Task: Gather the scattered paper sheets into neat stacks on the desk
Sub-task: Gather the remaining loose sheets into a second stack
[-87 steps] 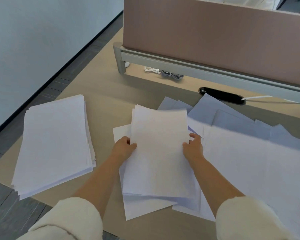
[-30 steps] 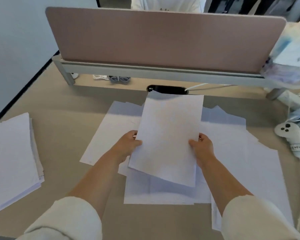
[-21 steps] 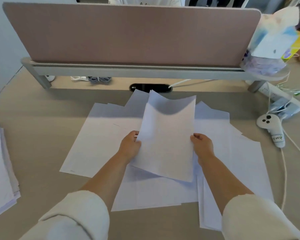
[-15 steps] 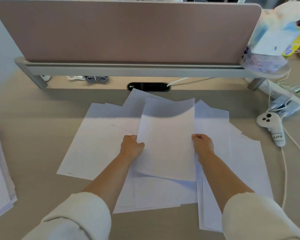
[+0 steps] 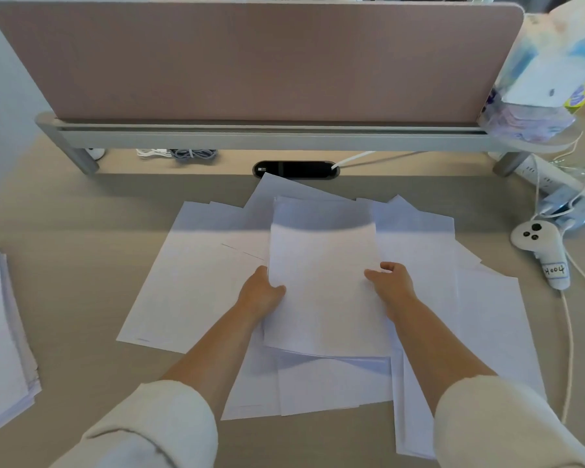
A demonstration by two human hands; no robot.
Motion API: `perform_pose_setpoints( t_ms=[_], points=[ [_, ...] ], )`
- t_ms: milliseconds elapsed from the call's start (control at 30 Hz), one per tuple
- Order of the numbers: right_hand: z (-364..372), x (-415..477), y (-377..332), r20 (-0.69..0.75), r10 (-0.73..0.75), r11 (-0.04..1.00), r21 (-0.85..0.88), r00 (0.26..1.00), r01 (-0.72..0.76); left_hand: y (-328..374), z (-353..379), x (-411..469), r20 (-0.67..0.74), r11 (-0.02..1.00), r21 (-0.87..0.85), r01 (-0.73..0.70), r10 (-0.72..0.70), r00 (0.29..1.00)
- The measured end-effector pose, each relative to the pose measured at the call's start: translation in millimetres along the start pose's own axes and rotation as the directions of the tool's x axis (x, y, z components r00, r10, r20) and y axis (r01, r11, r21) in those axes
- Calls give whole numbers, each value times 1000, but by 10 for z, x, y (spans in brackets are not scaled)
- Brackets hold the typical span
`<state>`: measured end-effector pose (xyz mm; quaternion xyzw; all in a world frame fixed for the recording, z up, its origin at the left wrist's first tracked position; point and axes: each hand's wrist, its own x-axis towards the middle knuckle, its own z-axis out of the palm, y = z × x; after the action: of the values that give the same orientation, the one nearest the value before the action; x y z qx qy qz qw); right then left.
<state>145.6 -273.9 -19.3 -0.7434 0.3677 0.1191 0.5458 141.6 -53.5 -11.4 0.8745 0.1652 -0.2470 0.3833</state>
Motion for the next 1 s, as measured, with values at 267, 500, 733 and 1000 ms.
perform_pose_setpoints(
  t_ms=[267, 500, 733, 1000],
  points=[
    [-101, -108, 87, -65, -64, 885, -464, 996, 27, 18, -16, -7, -87, 986, -95, 135, -143, 986],
    [-113, -195, 206, -50, -30, 859, -513, 998, 0, -6, 5, -7, 0, 903, -379, 203, -219, 976],
    [-163, -204, 261, -69, -30, 901, -434, 997, -4, -39, 31, -95, 78, 882, -445, 155, -134, 988],
    [-171, -234, 231, 7, -20, 868, -497, 1000, 21, -6, 211, -236, 345, 796, -576, 189, 27, 938]
  ],
)
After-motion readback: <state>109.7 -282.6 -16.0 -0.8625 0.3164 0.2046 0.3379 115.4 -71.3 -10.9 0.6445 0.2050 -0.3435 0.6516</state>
